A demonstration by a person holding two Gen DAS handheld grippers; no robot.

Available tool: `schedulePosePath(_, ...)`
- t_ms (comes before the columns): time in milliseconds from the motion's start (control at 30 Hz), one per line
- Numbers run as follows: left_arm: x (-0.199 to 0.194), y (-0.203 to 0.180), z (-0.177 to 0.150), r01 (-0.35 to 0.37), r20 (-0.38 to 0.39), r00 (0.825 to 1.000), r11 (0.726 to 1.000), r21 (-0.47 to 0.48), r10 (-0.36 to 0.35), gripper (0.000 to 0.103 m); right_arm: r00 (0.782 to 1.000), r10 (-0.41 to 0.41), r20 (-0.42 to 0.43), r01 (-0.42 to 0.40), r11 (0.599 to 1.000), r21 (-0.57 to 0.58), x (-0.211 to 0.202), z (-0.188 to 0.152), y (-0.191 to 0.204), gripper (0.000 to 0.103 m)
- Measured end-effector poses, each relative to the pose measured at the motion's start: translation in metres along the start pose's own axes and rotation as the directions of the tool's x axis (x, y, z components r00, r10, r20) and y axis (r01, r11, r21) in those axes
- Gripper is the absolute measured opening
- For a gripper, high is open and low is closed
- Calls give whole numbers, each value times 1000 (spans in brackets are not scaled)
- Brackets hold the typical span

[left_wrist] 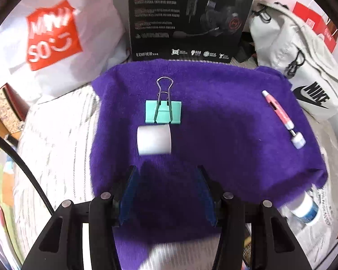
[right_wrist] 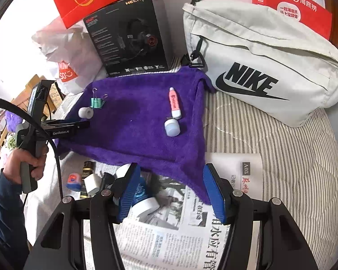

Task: Organize rigid objects
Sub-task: 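Place the white tape roll on the towel beside the binder clip, then move the left tool toward the orange-lid jar on the newspaper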

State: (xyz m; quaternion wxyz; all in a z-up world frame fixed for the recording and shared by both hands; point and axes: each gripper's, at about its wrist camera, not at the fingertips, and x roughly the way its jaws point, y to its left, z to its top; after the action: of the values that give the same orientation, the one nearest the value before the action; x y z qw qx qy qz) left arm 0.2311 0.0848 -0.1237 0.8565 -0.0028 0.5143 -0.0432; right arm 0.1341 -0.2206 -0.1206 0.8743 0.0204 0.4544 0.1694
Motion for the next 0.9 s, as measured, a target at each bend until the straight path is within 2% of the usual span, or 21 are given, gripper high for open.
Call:
schedulePosePath(167,-41,-10,-28,63,38,997,998,-8,-62,50,1000,4,5,-4,1000,-7,-8,-8,5,58)
schedulePosePath(267,-50,-23,-49,63,27,998,998,8,-64,50,1000,4,3,-4,1000,-8,-11,-13,7,58)
schedulePosePath(400,-43,-31,-73,79,-15,997,997,-3,-79,50,1000,4,-1,-4,1000,-13,-14,-20,7,59)
schedulePosePath(467,-37,-33,-83,114,-38,993,993,-26,-115,50,1000,5,-4,-5,1000,-11,-15,-23,6,59)
schedulePosePath(633,-27,-42,-93,120,-67,990,992,-32,-122,50,1000,3,-19,-3,1000,-5,-12,-31,4,59)
schedulePosePath(767,-29,-49,-99,87,-71,994,996,-8,-88,50,999,7,-35,-7,1000,2,-6,-36,2,59)
schedulePosePath(900,-34,-44,-108,-13,-82,997,1000,19,14,50,999,18,-47,-18,1000,4,-2,-41,2,59)
